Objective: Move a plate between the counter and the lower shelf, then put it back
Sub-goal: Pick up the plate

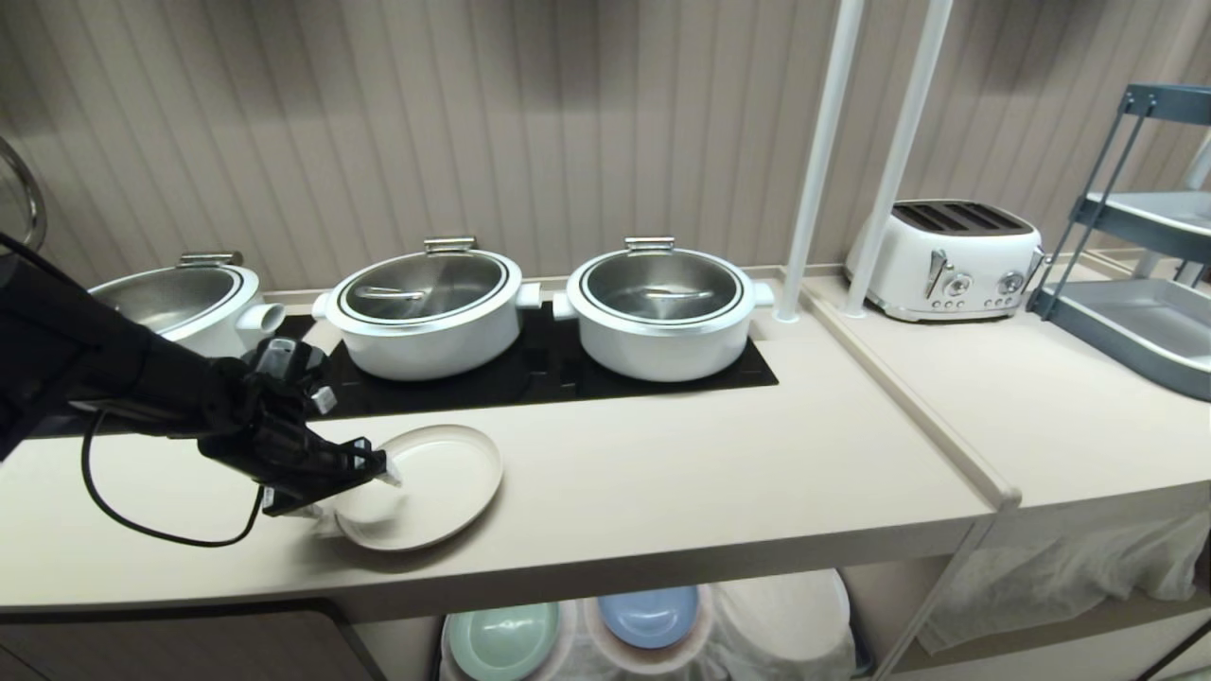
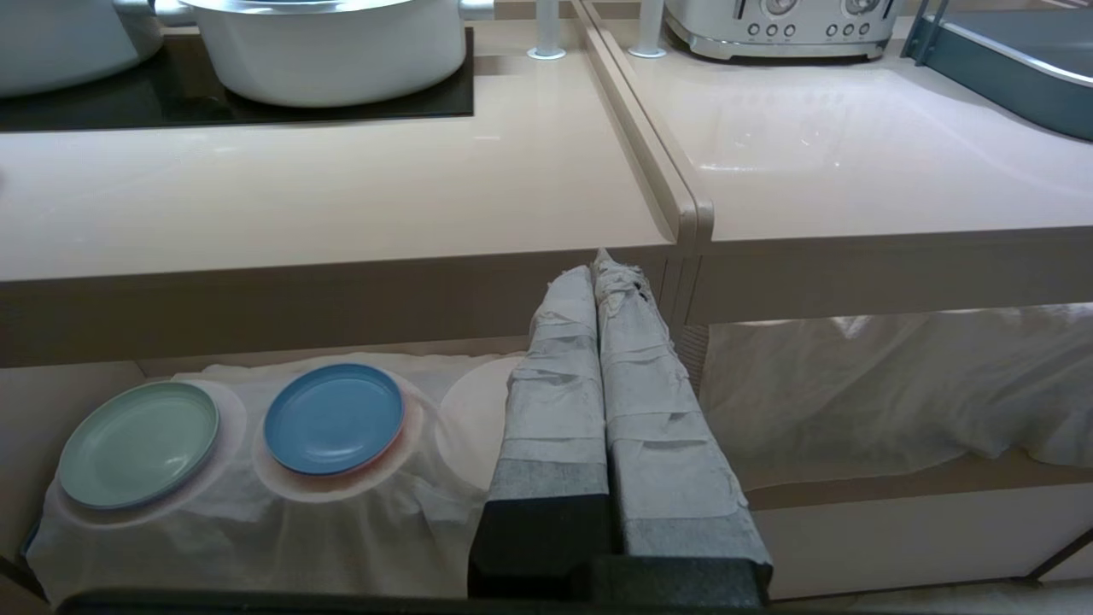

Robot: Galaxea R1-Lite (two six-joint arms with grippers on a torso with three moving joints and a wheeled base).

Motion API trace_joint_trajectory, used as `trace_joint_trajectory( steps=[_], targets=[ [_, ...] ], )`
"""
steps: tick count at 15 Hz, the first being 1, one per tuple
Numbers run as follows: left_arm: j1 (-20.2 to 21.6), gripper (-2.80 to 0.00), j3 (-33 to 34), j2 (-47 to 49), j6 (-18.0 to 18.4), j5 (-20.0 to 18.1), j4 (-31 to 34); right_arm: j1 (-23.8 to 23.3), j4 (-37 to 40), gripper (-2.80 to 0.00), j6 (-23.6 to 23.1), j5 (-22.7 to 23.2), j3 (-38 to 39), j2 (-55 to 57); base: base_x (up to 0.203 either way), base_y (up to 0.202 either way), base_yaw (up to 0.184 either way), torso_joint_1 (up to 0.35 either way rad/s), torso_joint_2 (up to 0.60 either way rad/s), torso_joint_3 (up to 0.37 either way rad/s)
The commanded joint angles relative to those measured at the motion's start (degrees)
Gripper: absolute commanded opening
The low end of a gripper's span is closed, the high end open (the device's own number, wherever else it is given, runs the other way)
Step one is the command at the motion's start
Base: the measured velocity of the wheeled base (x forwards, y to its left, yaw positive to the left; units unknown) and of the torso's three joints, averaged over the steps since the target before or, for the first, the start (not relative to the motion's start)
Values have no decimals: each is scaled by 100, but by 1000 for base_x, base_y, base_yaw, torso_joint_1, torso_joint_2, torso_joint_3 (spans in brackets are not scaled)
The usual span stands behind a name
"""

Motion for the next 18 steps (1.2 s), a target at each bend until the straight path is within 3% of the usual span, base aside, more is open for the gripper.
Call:
trace_joint_trajectory(
  steps=[1,6,7,18],
  targets=[
    [11,0,5,19,-10,0,6,0,-1,-280,-4,0,0,0,0,0,0,0,0,0],
    [19,0,0,58,-2,9,6,0,-1,-280,-4,0,0,0,0,0,0,0,0,0],
    [20,-280,9,58,-2,0,6,0,-1,-280,4,0,0,0,0,0,0,0,0,0],
    [46,-280,53,-63,-2,132,6,0,-1,-280,-4,0,0,0,0,0,0,0,0,0]
  ],
)
